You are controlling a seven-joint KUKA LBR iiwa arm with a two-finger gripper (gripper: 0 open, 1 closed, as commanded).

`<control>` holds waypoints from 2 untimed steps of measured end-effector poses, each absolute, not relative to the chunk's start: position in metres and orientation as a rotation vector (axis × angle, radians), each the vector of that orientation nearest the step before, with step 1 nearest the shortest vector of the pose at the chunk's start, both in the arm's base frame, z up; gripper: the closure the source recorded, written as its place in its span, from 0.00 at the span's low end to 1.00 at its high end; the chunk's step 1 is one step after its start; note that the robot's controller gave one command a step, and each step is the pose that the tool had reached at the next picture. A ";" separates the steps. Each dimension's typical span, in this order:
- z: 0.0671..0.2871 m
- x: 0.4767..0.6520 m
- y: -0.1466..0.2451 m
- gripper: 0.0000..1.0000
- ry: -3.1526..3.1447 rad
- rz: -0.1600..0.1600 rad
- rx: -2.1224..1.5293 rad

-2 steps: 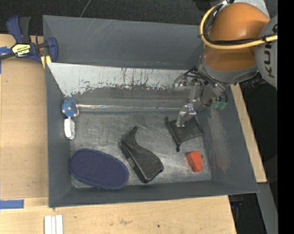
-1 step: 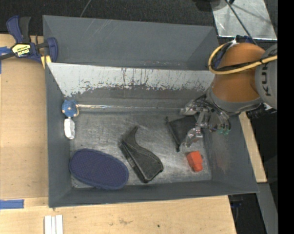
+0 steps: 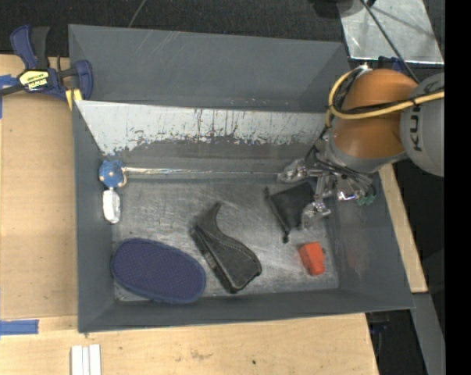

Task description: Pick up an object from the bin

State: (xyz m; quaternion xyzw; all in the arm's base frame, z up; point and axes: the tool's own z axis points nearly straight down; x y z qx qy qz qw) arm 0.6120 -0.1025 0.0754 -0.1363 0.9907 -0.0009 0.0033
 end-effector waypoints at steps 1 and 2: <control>0.080 0.615 -0.102 1.00 3.095 -0.004 -0.424; 0.228 0.601 -0.096 1.00 3.052 -0.007 -0.691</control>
Offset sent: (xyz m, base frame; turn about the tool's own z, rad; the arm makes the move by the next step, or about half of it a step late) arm 0.0000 0.0000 0.0000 0.0000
